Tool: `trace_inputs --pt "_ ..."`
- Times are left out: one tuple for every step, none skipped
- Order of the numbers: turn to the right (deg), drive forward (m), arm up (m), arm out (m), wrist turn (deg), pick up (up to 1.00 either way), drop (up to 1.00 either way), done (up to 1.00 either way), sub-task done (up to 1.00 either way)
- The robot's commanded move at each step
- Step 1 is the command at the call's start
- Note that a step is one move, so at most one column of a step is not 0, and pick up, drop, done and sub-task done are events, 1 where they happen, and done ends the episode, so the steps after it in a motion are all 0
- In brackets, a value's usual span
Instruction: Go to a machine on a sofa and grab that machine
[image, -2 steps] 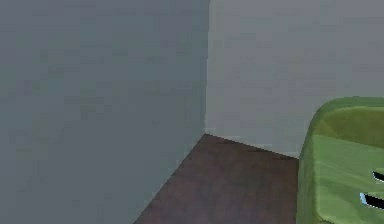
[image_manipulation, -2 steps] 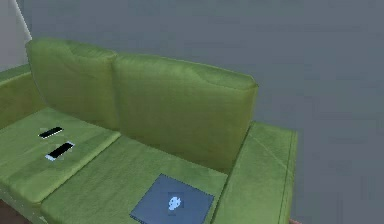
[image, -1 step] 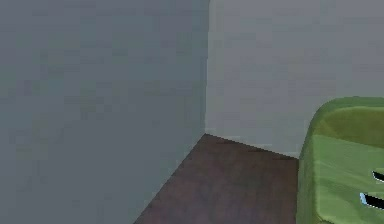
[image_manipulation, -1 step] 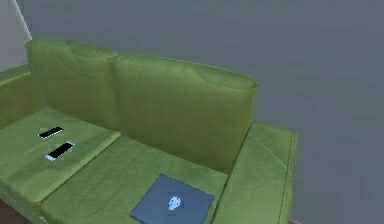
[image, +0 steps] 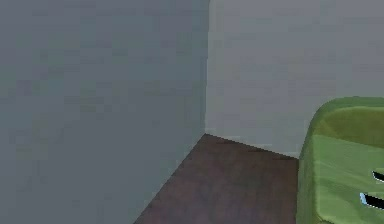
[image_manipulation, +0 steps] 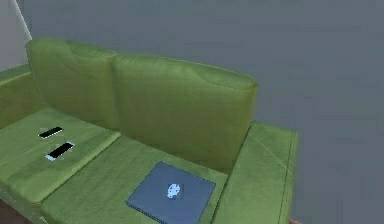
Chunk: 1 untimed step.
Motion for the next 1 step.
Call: trace_inputs --pt "0.0 0.0 0.0 0.0 0.0 0.0 0.0 1.0 0.0"
